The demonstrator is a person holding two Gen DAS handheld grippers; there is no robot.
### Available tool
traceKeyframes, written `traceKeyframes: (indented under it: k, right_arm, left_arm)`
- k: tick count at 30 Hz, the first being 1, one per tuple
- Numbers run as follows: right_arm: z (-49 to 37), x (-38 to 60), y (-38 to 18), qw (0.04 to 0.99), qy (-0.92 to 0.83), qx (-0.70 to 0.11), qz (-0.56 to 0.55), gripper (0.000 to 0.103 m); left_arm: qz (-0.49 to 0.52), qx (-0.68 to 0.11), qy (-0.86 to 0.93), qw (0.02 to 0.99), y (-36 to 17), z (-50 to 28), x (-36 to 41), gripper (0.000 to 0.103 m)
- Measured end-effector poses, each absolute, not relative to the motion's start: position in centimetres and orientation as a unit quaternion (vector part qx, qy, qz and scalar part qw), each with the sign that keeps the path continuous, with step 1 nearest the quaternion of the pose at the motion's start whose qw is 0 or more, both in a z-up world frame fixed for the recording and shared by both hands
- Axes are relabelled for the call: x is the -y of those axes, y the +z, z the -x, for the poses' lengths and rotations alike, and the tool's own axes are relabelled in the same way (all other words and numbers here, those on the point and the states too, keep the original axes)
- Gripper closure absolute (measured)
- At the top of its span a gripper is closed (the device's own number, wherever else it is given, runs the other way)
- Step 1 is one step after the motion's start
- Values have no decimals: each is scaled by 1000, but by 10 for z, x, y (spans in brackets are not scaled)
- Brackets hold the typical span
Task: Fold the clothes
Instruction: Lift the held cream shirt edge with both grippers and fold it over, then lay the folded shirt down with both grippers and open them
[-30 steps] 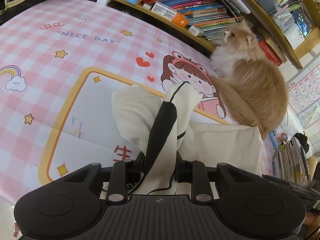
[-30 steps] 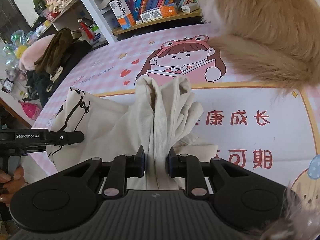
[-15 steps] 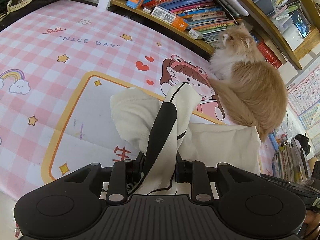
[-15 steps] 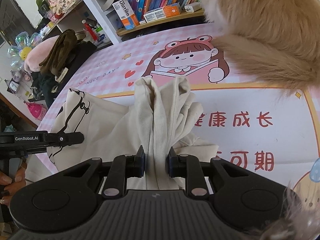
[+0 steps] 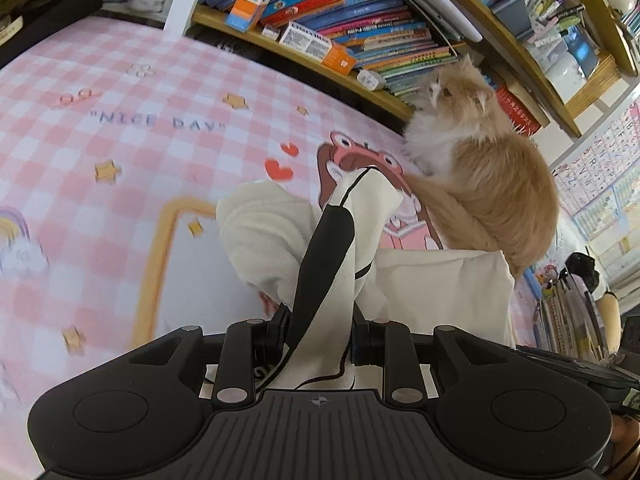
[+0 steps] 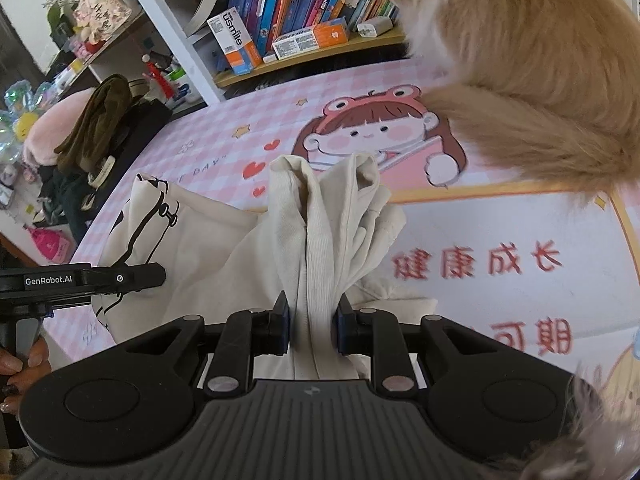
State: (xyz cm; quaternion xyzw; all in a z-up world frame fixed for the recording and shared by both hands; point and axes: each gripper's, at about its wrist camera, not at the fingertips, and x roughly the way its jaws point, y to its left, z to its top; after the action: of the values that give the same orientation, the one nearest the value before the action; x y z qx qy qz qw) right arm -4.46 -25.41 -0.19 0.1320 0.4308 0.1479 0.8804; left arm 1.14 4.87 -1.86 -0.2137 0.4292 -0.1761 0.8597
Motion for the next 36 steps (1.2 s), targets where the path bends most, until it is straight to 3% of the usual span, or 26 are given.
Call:
traceKeyframes:
  k: [14, 36]
  right_arm:
    - [-67, 190, 28, 893, 139, -401, -147, 84]
    - [-277, 206, 5, 897, 176, -383, -130, 84]
  left_arm:
    - [229, -383, -198, 873, 23, -129, -117, 78]
    - [281, -359, -158, 876, -15, -293, -112, 78]
